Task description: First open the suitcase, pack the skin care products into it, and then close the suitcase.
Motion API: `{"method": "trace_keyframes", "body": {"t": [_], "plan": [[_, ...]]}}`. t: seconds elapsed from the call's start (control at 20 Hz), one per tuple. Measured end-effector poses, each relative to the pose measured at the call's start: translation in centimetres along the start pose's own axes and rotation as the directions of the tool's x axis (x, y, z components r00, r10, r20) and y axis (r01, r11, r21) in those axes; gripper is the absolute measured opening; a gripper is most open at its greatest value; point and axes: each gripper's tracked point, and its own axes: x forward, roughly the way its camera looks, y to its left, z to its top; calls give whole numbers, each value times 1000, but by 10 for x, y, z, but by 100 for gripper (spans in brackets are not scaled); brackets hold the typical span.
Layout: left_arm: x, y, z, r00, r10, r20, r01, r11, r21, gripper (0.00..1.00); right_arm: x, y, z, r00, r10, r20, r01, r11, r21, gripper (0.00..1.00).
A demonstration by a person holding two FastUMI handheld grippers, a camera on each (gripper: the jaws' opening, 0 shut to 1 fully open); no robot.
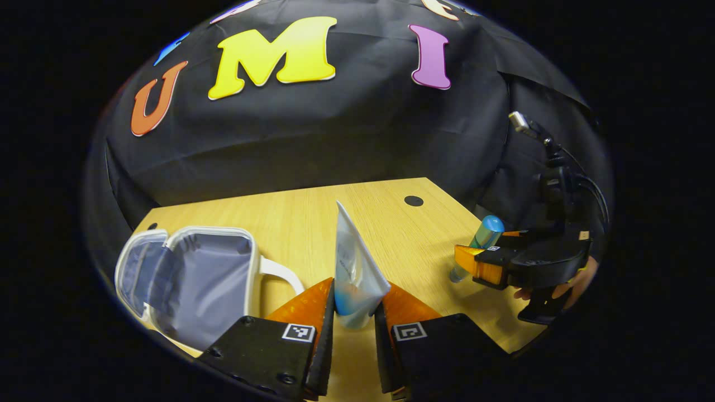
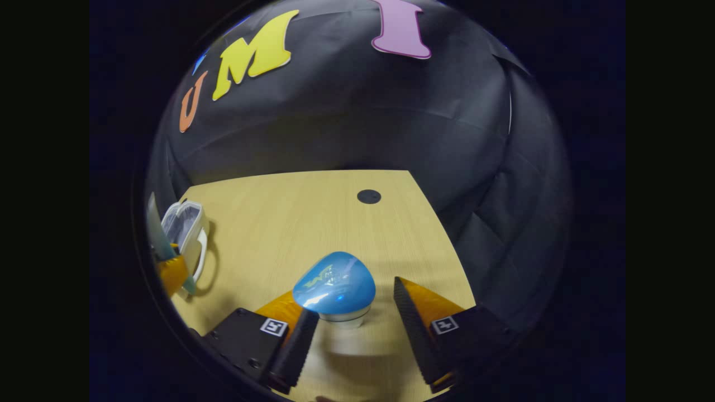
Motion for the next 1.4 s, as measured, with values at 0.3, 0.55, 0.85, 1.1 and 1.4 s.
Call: {"method": "trace_keyframes", "body": {"t": [0.3, 0.55, 0.85, 1.1, 1.4], "plan": [[-68, 74, 12, 997, 73, 1, -73, 997, 12, 37, -3, 6, -3, 999, -52, -4, 52, 999, 11, 44], [-97, 154, 18, 990, 138, 20, -138, 990, -1, 41, -47, 24, -11, 998, -66, 8, 66, 998, 16, 41], [-73, 232, -14, 987, 159, -19, -159, 986, -39, 41, -132, 95, -19, 999, -11, 31, 11, 1000, 15, 41], [-31, 241, -74, 972, 143, -185, -157, 986, -62, 37, -171, 145, -23, 999, 41, 30, -41, 999, 28, 41], [-22, 230, -118, 930, 125, -346, -160, 985, -73, 37, -193, 155, -38, 999, 30, 10, -30, 999, -11, 41]]}}
